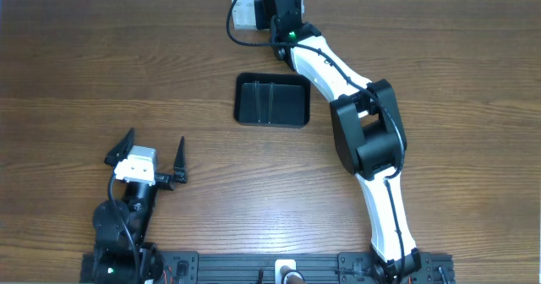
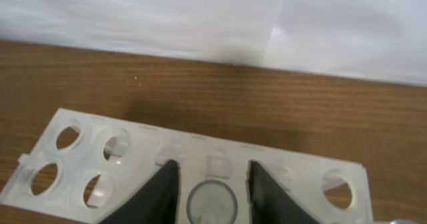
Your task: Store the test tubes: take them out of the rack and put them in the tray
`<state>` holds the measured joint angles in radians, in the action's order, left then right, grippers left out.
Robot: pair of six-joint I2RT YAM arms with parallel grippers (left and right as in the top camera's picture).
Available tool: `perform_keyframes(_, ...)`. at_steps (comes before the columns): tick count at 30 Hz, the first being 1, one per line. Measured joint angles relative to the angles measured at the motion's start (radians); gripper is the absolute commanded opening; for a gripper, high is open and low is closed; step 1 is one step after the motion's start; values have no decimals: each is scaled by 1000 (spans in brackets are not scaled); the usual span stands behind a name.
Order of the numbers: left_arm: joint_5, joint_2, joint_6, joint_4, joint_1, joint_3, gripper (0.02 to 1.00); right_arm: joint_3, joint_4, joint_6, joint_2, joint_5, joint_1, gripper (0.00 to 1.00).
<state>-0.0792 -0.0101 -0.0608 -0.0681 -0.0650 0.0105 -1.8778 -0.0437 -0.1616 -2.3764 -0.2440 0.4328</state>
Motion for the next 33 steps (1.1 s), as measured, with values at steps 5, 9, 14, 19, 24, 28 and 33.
perform_keyframes(5,0,0,0,0,0,0,1000,0,0,5,0,0,0,183)
perform_keyframes(9,0,0,0,0,0,0,1000,0,2,3,0,0,0,141)
perform_keyframes(14,0,0,0,0,0,0,1000,0,6,4,0,0,0,112)
perform_keyframes(19,0,0,0,0,0,0,998,0,11,4,0,-2,0,97)
perform_keyframes(24,0,0,0,0,0,0,1000,0,14,7,0,-3,0,95)
perform_keyframes(28,0,0,0,0,0,0,1000,0,11,23,11,-3,0,95)
perform_keyframes(33,0,0,0,0,0,0,1000,0,-9,35,116,-3,2,95)
